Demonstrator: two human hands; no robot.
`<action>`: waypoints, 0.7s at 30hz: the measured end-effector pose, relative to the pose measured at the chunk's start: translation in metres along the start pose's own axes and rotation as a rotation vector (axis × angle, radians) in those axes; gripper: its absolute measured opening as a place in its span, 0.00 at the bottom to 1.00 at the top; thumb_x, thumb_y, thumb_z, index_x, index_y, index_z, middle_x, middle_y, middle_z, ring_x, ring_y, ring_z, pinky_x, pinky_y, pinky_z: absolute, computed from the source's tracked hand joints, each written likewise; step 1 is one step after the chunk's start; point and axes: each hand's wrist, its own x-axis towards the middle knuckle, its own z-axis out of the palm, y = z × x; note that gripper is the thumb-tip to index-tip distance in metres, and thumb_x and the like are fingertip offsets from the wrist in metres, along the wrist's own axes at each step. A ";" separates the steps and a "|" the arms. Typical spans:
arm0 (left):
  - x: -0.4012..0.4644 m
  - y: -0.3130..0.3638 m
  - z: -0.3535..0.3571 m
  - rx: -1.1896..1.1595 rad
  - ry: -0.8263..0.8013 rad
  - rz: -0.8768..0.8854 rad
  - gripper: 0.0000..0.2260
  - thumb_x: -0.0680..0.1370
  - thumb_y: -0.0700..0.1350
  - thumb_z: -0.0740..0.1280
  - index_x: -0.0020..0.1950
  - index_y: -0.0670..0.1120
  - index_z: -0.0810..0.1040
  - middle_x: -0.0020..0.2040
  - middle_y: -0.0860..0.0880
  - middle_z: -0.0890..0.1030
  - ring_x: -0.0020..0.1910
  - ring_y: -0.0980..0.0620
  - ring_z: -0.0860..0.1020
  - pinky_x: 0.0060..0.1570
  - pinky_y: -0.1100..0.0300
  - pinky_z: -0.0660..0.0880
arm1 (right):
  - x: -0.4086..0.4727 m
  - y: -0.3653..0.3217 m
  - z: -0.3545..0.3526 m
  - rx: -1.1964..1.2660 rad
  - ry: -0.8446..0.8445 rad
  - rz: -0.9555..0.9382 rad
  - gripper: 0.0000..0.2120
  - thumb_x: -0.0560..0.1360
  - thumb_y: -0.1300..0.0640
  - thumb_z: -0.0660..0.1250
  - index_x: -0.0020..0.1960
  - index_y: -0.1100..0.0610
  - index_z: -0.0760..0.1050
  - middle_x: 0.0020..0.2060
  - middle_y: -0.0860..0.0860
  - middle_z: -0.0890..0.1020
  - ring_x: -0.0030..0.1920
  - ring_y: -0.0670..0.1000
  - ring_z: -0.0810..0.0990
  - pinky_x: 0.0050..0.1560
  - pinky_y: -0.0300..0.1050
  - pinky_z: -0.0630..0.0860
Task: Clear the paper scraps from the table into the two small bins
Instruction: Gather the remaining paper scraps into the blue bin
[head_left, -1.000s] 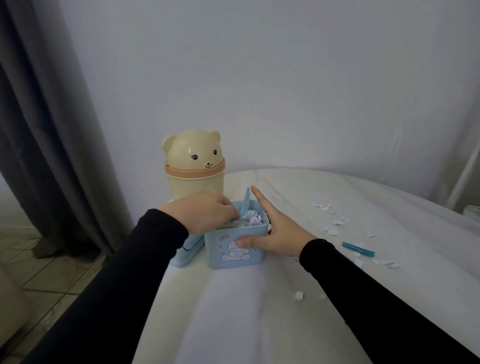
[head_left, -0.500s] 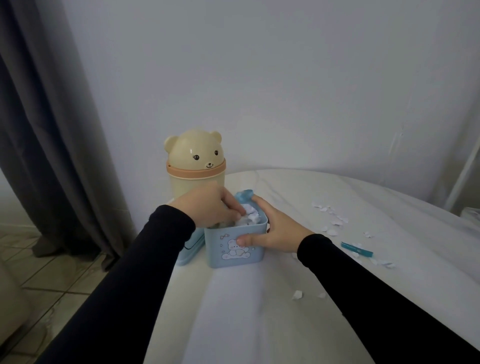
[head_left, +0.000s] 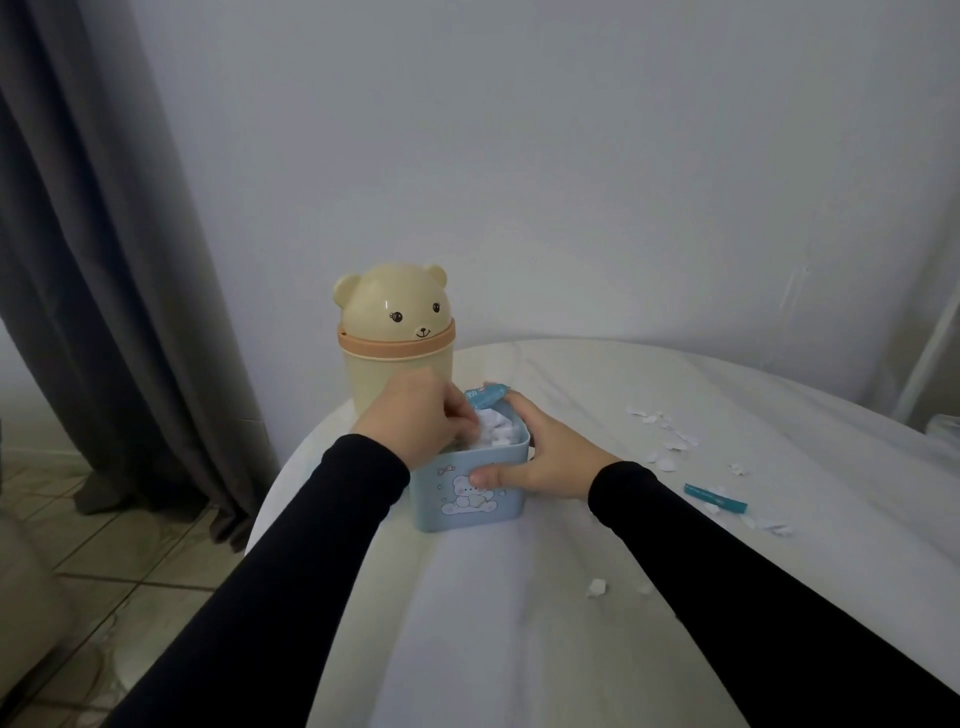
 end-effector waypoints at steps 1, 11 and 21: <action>-0.001 0.002 -0.001 0.019 0.013 0.001 0.04 0.74 0.43 0.69 0.45 0.46 0.84 0.32 0.57 0.76 0.32 0.60 0.72 0.29 0.71 0.65 | -0.001 -0.001 -0.002 -0.044 -0.012 0.006 0.46 0.62 0.49 0.79 0.73 0.42 0.58 0.61 0.42 0.77 0.61 0.42 0.77 0.66 0.47 0.72; -0.049 0.068 0.084 -0.005 0.335 0.331 0.16 0.76 0.39 0.55 0.59 0.41 0.77 0.53 0.44 0.76 0.53 0.46 0.74 0.55 0.56 0.72 | -0.072 0.009 -0.026 -0.563 0.139 0.067 0.38 0.67 0.44 0.67 0.74 0.45 0.59 0.72 0.41 0.61 0.70 0.47 0.66 0.71 0.50 0.63; -0.059 0.077 0.151 0.282 -0.067 -0.122 0.54 0.59 0.75 0.30 0.78 0.44 0.44 0.77 0.39 0.50 0.75 0.42 0.54 0.69 0.51 0.59 | -0.130 0.049 -0.043 -0.837 0.353 0.527 0.37 0.76 0.33 0.52 0.77 0.46 0.41 0.77 0.51 0.45 0.76 0.59 0.40 0.71 0.64 0.51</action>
